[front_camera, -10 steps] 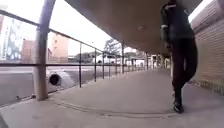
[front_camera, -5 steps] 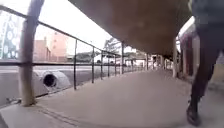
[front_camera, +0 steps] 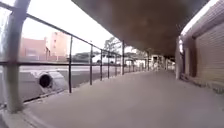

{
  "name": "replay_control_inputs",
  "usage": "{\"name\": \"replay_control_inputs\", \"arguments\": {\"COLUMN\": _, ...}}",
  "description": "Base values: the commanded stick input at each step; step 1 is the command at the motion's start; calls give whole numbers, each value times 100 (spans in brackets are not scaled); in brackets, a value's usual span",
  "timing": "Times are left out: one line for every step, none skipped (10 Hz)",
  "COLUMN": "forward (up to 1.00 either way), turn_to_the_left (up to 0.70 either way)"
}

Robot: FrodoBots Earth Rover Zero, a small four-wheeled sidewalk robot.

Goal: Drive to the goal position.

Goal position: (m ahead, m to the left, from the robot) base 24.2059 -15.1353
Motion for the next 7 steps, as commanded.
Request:
{"name": "replay_control_inputs", "arguments": {"forward": 70, "turn_to_the_left": 0}}
{"name": "replay_control_inputs", "arguments": {"forward": 70, "turn_to_the_left": 0}}
{"name": "replay_control_inputs", "arguments": {"forward": 70, "turn_to_the_left": 0}}
{"name": "replay_control_inputs", "arguments": {"forward": 70, "turn_to_the_left": -23}}
{"name": "replay_control_inputs", "arguments": {"forward": 70, "turn_to_the_left": -35}}
{"name": "replay_control_inputs", "arguments": {"forward": 70, "turn_to_the_left": -29}}
{"name": "replay_control_inputs", "arguments": {"forward": 70, "turn_to_the_left": 0}}
